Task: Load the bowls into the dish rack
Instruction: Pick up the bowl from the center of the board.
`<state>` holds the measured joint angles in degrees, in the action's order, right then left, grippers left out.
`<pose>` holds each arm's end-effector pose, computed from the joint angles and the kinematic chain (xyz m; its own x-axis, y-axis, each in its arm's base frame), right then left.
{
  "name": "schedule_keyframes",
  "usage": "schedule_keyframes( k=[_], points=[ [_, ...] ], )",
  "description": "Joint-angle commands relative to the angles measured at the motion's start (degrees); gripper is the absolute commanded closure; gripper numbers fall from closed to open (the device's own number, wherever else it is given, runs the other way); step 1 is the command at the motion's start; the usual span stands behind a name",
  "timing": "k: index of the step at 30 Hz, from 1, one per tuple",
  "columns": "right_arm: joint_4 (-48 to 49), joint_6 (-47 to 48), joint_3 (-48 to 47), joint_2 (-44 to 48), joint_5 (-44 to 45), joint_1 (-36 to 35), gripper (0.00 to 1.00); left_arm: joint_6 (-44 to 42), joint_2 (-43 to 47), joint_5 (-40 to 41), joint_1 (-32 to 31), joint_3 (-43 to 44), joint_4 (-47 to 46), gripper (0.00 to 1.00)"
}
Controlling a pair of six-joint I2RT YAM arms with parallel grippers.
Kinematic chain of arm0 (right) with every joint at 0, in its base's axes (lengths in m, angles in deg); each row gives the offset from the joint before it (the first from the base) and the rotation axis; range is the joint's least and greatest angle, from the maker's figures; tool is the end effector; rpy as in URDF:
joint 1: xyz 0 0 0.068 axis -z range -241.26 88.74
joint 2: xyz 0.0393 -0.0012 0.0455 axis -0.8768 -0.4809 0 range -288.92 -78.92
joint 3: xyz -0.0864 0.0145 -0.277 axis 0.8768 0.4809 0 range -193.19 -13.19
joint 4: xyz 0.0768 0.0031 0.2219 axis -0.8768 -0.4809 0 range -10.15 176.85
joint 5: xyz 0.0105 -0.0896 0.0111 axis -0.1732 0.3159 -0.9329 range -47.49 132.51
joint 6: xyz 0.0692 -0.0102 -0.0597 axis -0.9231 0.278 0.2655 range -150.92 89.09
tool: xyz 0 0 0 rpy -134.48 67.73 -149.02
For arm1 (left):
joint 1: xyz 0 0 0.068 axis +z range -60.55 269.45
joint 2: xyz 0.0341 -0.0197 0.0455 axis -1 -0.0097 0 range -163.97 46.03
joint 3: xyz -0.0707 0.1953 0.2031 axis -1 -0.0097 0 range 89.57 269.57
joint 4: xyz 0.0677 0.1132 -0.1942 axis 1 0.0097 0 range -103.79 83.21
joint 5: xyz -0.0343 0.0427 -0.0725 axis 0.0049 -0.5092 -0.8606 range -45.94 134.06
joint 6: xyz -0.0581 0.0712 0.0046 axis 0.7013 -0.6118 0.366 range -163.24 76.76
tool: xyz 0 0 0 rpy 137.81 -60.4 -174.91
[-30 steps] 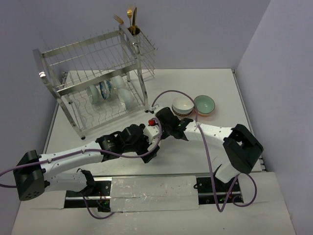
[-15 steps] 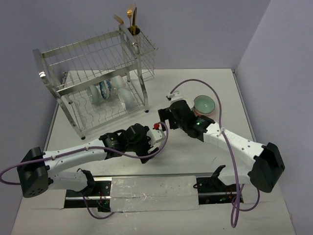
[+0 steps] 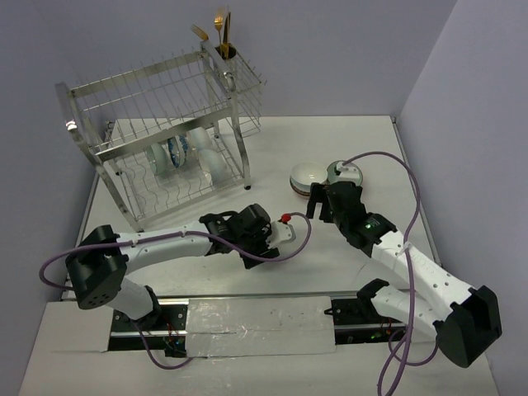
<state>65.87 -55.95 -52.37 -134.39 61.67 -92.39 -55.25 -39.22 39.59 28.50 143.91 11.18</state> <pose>0.1898 0.0830 0.2509 -0.5817 0.1157 -0.8052 -0.0206 0.9874 0.1568 0.1405 -0.2659 0.2057 -0.2076 0.8006 -0.5621 0.9568 0.2858 0.0537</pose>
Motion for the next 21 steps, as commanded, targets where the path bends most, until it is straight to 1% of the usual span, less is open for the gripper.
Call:
schedule_keyframes(
  k=[1,3,4,8,15,18,19,20,21],
  points=[
    [3.57,-1.24,1.12,2.46,1.94,0.81,0.00,-2.76,-2.36,-1.59,0.21,4.18,1.65,0.35],
    [4.01,-1.07,1.65,3.17,2.11,1.08,0.00,-2.67,-3.77,-3.78,0.65,5.94,3.84,0.38],
    [4.01,-1.15,1.74,3.34,2.11,1.16,0.00,-2.49,-4.56,-4.23,0.74,6.55,4.47,0.42],
    [4.62,-1.15,2.61,3.96,1.67,1.34,0.00,-1.97,-8.87,-5.55,0.92,9.37,8.16,0.50],
    [5.33,-1.07,3.14,4.05,0.71,1.43,0.00,-1.35,-8.79,-5.81,1.45,9.99,8.08,0.68],
    [5.41,-0.98,3.23,4.22,0.44,1.43,0.00,-0.91,-7.39,-5.02,1.62,9.81,7.38,0.81],
    [5.50,-0.89,3.23,4.31,0.35,1.43,0.00,-0.65,-6.25,-5.02,1.71,9.55,6.94,0.90],
    [5.50,-0.89,3.23,4.22,0.35,1.43,0.00,-0.12,-5.37,-5.02,1.88,8.68,5.71,0.96],
    [5.59,-0.80,3.23,4.22,0.18,1.34,0.00,0.40,-3.45,-5.02,2.41,8.15,4.92,1.00]
  ],
)
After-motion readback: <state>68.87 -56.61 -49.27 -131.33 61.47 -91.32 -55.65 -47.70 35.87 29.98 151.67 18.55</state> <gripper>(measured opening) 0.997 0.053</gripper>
